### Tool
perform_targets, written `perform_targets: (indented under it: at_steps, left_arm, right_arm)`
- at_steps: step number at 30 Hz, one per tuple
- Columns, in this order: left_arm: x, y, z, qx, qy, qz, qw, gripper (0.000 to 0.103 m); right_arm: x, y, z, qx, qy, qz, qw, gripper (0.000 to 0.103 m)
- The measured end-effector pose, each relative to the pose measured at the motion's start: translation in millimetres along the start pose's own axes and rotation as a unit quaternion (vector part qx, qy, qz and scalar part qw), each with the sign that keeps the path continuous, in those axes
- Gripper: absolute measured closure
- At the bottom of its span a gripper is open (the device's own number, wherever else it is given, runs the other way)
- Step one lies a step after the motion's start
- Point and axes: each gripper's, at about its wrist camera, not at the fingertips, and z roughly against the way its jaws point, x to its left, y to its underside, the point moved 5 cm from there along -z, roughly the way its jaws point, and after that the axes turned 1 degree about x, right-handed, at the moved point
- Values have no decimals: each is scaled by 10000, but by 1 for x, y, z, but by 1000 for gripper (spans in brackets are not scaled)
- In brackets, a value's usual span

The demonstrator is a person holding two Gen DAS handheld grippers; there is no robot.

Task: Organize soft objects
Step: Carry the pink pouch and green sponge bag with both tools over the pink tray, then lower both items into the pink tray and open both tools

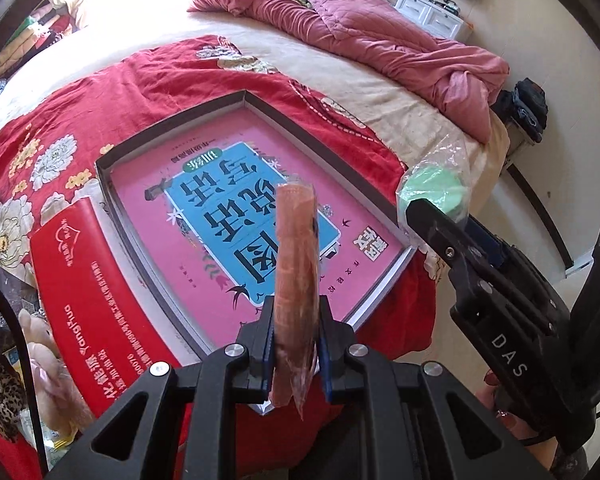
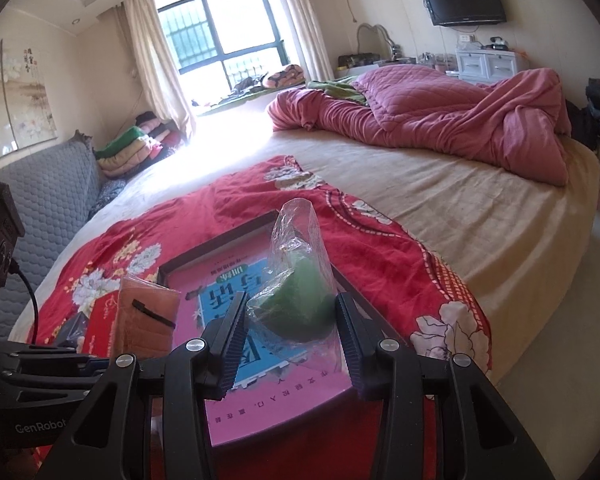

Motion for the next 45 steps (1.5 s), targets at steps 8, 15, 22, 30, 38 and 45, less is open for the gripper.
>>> perform_targets:
  at_steps: [8,15,22,30,38,45]
  left_arm:
    - [-7,5,-30,444,-39,-93,9990,85]
    - [-8,7,-47,704,-82,-126,9974,85]
    - [-4,5,-60,829,-202,-81,9963,85]
    - [-1,4,-67,911,-324,-100,9953,85]
    - [3,3,-69,926,-334,-47,9951,83]
    - [-2,3,-65,855,-333,-111,9957,63]
  right_arm:
    - [-13,13,-31,486,20,-73,9988,58]
    - [-21,20,-51,754,136,-64,9970,58]
    - [-28,27,-63,953,217,-125,9951,56]
    - [-32,29,-64,956,217,-223,9949,56]
    - [-32,27,-60,866,175,-300,9956,47]
    - [-34,25,-51,740,182,-356,9965,43]
